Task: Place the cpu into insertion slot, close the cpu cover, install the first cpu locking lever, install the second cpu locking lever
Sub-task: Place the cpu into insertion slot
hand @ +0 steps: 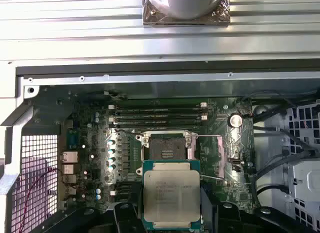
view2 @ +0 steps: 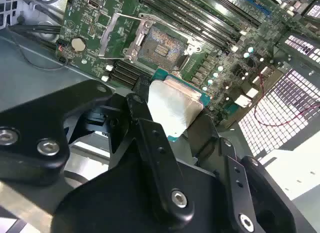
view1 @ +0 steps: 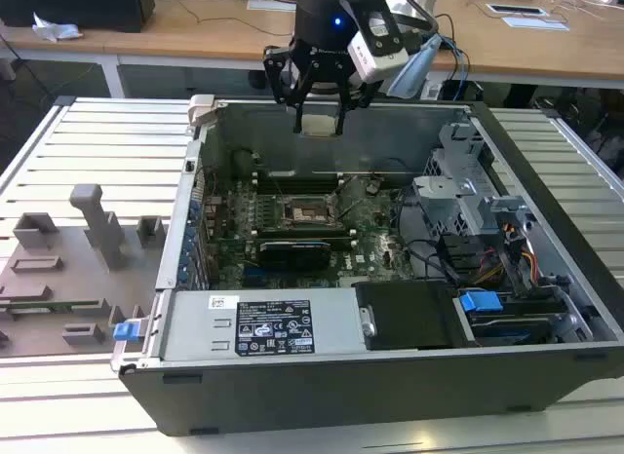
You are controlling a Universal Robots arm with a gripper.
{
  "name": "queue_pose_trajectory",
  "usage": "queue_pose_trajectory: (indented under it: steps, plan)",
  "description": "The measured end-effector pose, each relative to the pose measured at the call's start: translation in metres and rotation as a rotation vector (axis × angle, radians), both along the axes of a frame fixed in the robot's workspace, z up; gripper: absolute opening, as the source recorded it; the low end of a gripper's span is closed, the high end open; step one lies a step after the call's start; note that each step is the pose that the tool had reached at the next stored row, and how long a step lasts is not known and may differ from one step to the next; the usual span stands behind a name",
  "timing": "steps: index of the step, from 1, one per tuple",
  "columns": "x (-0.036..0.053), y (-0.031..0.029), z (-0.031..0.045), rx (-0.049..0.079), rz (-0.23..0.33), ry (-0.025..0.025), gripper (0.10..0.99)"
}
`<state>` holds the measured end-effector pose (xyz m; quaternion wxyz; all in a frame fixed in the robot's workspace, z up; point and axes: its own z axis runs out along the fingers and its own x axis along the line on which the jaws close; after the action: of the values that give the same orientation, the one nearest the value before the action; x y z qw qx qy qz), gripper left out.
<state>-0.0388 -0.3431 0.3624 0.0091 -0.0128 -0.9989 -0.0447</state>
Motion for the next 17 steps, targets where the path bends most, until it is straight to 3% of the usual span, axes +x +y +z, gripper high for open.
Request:
queue_pose_trajectory:
  steps: [17]
  plan:
    - [0.0000,0.0000,-0.0094,0.000,0.000,-0.0001,0.545]
